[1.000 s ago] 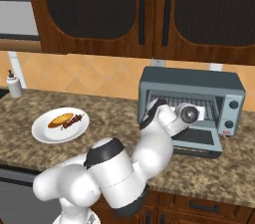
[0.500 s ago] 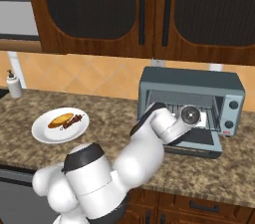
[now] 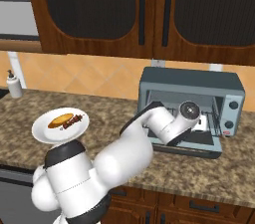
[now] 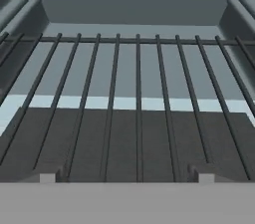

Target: Pick up the kebab skewer and baguette bread, and place them inside the toaster oven. Close the toaster oven door and start by setting the timer.

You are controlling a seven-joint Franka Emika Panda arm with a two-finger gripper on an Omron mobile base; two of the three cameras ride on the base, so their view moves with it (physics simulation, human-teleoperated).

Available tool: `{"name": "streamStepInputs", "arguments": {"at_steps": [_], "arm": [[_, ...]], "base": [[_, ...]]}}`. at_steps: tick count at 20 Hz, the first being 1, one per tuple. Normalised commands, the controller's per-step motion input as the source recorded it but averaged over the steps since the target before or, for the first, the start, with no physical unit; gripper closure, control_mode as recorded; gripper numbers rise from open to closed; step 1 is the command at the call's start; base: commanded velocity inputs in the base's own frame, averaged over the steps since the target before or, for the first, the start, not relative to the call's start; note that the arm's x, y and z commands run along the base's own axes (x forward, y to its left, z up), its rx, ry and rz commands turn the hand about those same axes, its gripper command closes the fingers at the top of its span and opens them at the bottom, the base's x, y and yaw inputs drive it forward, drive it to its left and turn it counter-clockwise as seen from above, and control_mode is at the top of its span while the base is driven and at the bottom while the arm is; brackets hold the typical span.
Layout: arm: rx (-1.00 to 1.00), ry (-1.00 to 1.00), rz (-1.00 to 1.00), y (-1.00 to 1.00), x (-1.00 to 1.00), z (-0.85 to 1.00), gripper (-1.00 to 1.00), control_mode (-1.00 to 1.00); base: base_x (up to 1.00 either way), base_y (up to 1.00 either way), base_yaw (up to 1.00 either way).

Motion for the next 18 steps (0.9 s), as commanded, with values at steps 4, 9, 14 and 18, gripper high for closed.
{"name": "streamStepInputs", "arguments": {"at_steps": [4,9,14,18], "arm": [[0.00,0.08,0.00,0.00,-0.63,-0.56,-1.00,-1.00],[0.00,0.00,0.00,0.00,-0.24,0.44,-1.00,-1.00],[0.01,0.03,-0.02,0.31,-0.47,0.85,-1.00,-1.00],[0.05,0.15,-0.02,0.63,-0.72,0.43,-1.00,-1.00]], "base": [[0.00,0.00,0.00],[0.00,0.00,0.00],[0.00,0.00,0.00],[0.00,0.00,0.00]]}}
